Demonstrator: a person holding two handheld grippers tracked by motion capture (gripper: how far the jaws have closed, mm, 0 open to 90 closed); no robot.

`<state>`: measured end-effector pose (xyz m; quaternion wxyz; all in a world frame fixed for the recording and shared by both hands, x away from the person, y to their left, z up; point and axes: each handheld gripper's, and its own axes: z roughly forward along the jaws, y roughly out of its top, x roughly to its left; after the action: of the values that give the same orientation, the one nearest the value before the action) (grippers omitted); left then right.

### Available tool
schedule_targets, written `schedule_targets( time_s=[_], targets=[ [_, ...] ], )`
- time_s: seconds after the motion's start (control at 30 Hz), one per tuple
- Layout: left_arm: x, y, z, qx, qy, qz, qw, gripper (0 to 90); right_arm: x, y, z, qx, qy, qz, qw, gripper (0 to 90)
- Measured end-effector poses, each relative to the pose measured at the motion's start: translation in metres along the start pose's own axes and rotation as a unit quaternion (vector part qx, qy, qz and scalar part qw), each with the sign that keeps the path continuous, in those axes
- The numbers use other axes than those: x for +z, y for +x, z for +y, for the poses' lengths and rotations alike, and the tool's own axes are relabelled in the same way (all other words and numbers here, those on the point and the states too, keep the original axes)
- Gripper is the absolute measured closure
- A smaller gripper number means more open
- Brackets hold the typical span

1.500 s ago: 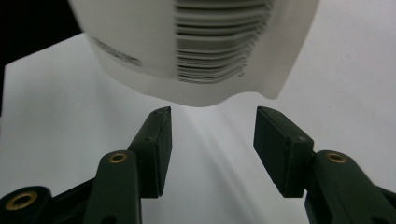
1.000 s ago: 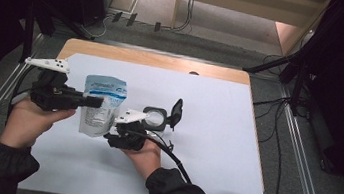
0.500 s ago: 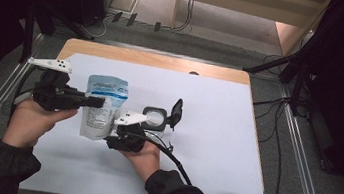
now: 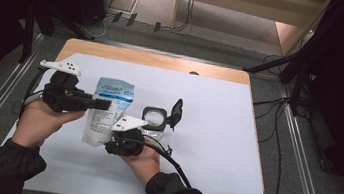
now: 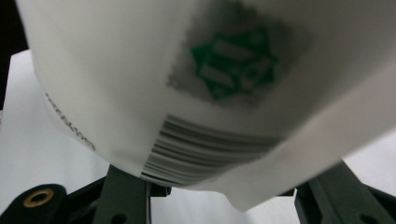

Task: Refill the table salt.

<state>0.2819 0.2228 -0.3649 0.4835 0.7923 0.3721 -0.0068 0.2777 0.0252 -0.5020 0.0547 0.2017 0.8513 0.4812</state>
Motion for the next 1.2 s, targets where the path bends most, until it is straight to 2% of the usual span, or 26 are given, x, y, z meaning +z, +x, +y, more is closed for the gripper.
schedule_targets(
  time_s=[0.07,0.23,0.47,0.6,0.7,0.77,0.9,1.13,1.2],
  targets=[
    [0.003,0.002,-0.001,0.001,0.005,0.005,1.0000,85.5,0.000,0.001,-0.001,0.000,0.003,0.000,1.0000,54.4],
    [0.010,0.005,-0.003,-0.011,0.005,-0.009,0.9999,85.6,-0.001,0.004,0.000,-0.007,0.001,0.003,1.0000,57.1],
    [0.017,0.002,-0.001,-0.001,0.007,0.007,1.0000,88.3,-0.003,0.005,0.000,0.007,-0.004,0.023,0.9997,54.9],
    [0.023,0.000,0.001,0.002,0.009,0.008,0.9999,88.3,-0.005,0.007,-0.001,0.001,-0.010,0.022,0.9997,50.8],
    [0.027,0.001,0.002,0.005,0.012,0.008,0.9999,88.6,-0.007,0.009,-0.001,-0.009,-0.010,0.011,0.9998,47.9],
    [0.029,0.002,0.002,0.001,0.009,0.002,1.0000,89.0,-0.008,0.009,-0.002,-0.011,-0.014,0.009,0.9998,47.9],
    [0.034,0.003,0.004,0.006,0.010,-0.007,0.9999,89.7,-0.011,0.009,-0.004,-0.005,-0.010,0.008,0.9999,55.6],
    [0.044,0.004,0.009,0.012,0.020,-0.014,0.9996,89.8,-0.016,0.005,-0.009,0.007,-0.011,-0.001,0.9999,54.0],
    [0.047,0.005,0.010,0.013,0.022,-0.017,0.9995,89.9,-0.018,0.004,-0.010,0.008,-0.015,0.004,0.9999,53.3]
  ],
)
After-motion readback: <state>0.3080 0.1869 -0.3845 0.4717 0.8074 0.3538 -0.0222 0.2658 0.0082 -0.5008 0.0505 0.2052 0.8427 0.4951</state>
